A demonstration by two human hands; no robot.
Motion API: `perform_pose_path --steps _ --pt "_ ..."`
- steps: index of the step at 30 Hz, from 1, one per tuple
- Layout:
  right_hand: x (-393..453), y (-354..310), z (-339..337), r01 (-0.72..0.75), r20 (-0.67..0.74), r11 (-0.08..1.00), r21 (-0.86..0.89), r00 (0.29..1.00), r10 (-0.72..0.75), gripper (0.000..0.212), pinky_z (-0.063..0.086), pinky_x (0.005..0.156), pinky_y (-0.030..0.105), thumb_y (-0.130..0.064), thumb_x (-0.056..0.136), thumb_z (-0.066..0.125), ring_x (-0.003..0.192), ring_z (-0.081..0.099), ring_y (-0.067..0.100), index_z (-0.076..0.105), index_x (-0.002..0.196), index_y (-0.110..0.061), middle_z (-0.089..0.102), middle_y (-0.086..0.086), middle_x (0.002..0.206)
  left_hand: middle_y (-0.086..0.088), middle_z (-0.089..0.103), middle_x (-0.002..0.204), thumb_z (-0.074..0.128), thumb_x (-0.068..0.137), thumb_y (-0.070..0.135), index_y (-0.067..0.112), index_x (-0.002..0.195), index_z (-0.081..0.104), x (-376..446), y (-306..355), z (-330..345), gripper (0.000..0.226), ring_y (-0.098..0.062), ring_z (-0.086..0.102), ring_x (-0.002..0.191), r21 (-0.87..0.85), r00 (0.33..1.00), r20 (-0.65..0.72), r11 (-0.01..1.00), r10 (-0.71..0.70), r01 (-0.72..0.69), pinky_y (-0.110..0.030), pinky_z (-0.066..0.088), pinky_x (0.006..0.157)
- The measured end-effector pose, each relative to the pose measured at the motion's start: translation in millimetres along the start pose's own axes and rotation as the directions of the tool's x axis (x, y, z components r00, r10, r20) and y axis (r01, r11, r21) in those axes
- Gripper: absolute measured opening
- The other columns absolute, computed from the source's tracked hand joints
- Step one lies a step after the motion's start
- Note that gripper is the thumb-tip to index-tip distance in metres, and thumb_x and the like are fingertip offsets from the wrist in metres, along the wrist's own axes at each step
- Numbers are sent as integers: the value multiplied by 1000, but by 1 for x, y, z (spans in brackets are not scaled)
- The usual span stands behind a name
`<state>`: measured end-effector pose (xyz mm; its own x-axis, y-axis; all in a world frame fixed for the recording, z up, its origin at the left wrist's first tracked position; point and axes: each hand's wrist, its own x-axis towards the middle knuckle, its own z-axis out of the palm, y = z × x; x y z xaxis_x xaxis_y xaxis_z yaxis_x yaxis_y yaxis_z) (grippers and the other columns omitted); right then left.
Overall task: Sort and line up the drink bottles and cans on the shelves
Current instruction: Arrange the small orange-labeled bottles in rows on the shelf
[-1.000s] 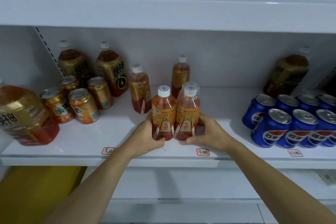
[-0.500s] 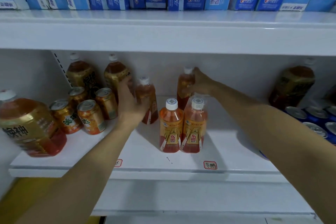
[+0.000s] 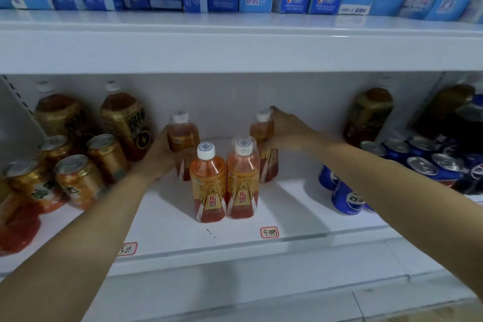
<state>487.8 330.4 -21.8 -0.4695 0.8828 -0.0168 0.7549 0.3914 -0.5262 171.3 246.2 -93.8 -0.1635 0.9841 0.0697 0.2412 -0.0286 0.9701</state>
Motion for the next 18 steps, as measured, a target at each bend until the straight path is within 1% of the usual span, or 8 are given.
perform_pose_path --steps 2,5,6,9,12,14,16,18 --pt "-9 1 0 15 -13 1000 8 1000 -14 94 48 85 29 -44 66 94 110 60 18 41 139 -16 62 -2 124 -11 71 124 92 71 21 13 140 51 -1 2 2 81 -28 69 115 -13 999 53 1000 -1 2 -45 57 96" --pt "-14 1 4 12 -31 995 94 999 -9 95 54 87 32 -49 62 95 107 63 15 45 135 -17 63 -6 121 1 72 118 84 81 9 21 141 49 -12 -2 9 70 -5 70 108 77 998 44 997 -33 30 -21 56 85" --pt "-14 4 6 26 -17 991 128 1000 -24 90 57 89 37 -50 59 97 105 67 14 50 129 -15 67 -6 116 -2 69 124 78 86 3 20 145 46 -18 -5 14 69 -7 68 112 133 999 0 990 -42 42 -19 53 86" --pt "-19 19 15 71 -5 977 199 997 -71 62 60 92 39 -23 65 96 101 72 15 62 115 -11 72 3 107 -15 49 149 61 91 -10 16 158 28 -44 -21 26 79 -31 51 135 36 952 -291 994 -92 107 -44 46 108" --pt "-36 32 21 -2 56 956 292 998 -15 85 53 90 21 -5 72 89 116 61 10 41 140 -20 62 -2 126 -4 56 142 51 94 -8 21 154 36 -87 -28 38 69 -21 55 130 -163 892 -452 984 -6 -76 -48 42 114" --pt "-43 42 28 -29 62 949 314 998 10 89 48 86 17 -7 74 89 114 57 5 37 144 -22 60 -5 126 5 63 136 55 96 18 22 149 41 -115 -24 48 55 -17 57 130 -231 943 -323 959 85 -165 -39 45 112" --pt "-44 47 31 -53 41 949 312 998 43 85 50 89 23 -10 73 90 111 59 6 41 142 -22 61 -6 122 9 63 138 62 89 40 17 150 39 -126 -22 53 69 -10 57 130 -161 980 -121 971 160 -178 -25 48 103" --pt "-45 51 31 -73 51 955 286 997 60 81 53 90 28 -12 74 89 109 62 10 44 141 -22 63 -4 121 9 61 141 72 78 47 17 151 39 -123 -24 53 86 -12 58 130 -80 990 -8 987 140 -140 -25 52 100"
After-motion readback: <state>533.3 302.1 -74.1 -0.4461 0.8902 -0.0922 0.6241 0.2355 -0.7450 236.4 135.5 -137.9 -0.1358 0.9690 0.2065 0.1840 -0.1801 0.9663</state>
